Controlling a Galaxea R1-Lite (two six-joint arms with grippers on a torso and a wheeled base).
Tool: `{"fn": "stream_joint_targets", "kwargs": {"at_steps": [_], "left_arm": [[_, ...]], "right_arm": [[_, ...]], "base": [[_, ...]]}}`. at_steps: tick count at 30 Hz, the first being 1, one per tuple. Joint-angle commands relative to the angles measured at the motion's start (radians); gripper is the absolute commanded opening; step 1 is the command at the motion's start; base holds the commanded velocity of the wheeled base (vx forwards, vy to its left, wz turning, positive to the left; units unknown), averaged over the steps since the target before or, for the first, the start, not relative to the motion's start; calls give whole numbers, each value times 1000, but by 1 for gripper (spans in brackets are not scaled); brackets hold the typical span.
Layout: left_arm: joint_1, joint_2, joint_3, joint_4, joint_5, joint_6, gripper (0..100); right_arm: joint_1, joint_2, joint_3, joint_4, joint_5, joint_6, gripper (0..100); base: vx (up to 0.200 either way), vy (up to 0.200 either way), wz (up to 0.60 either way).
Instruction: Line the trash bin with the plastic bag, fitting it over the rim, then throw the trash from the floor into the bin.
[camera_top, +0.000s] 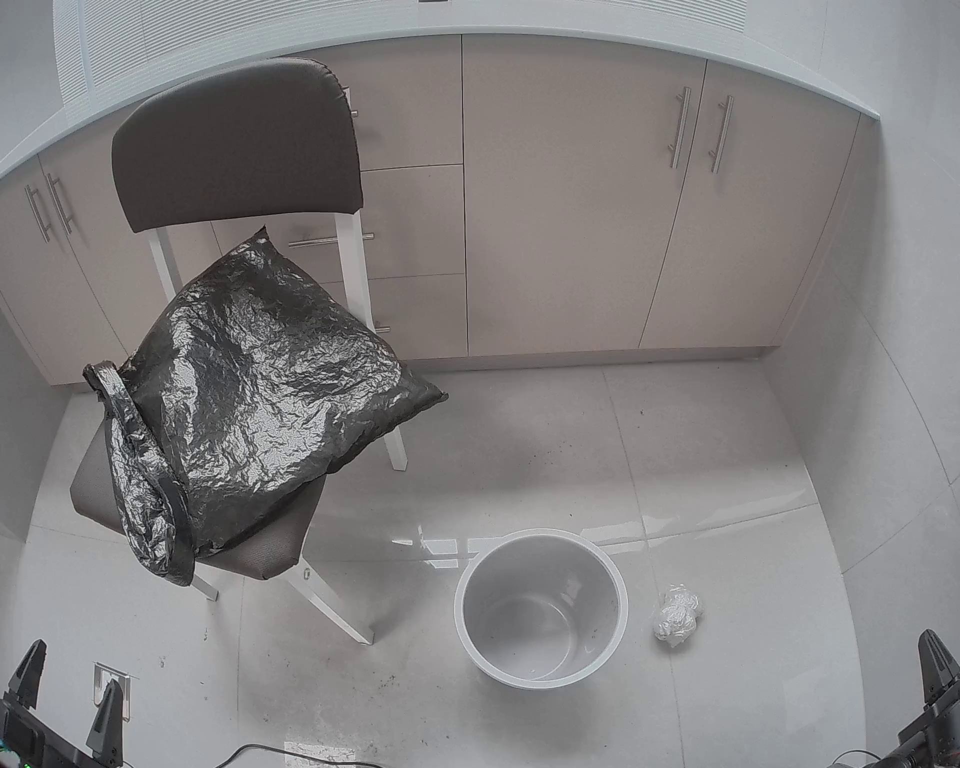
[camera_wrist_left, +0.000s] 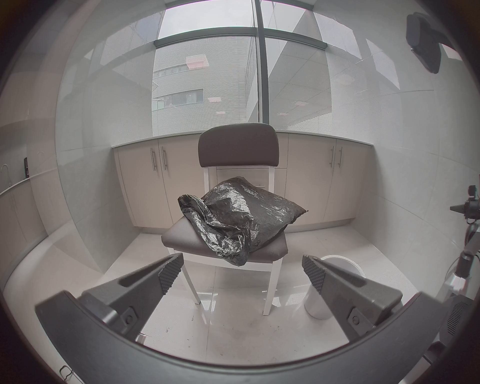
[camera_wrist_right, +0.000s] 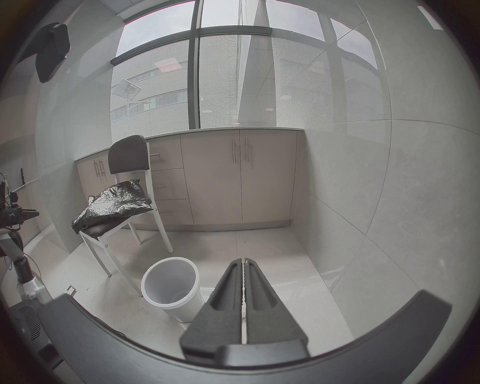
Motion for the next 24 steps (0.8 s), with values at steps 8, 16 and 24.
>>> {"fn": "stream_joint_targets", "kwargs": {"at_steps": [8,16,24], "left_arm": [[-10,10,16,1,0,-18,100],[-14,19,-66,-6,3,-75,100],[-228,344,-590,232,5,-348,100]], "right_arm": [[-1,-16,16,-16,-5,-4,0],[131,485,-792,64,-5,197,0],[217,823,-561,-372,5,310,0]], "base": [[0,0,0],[0,0,0],[0,0,0]]}}
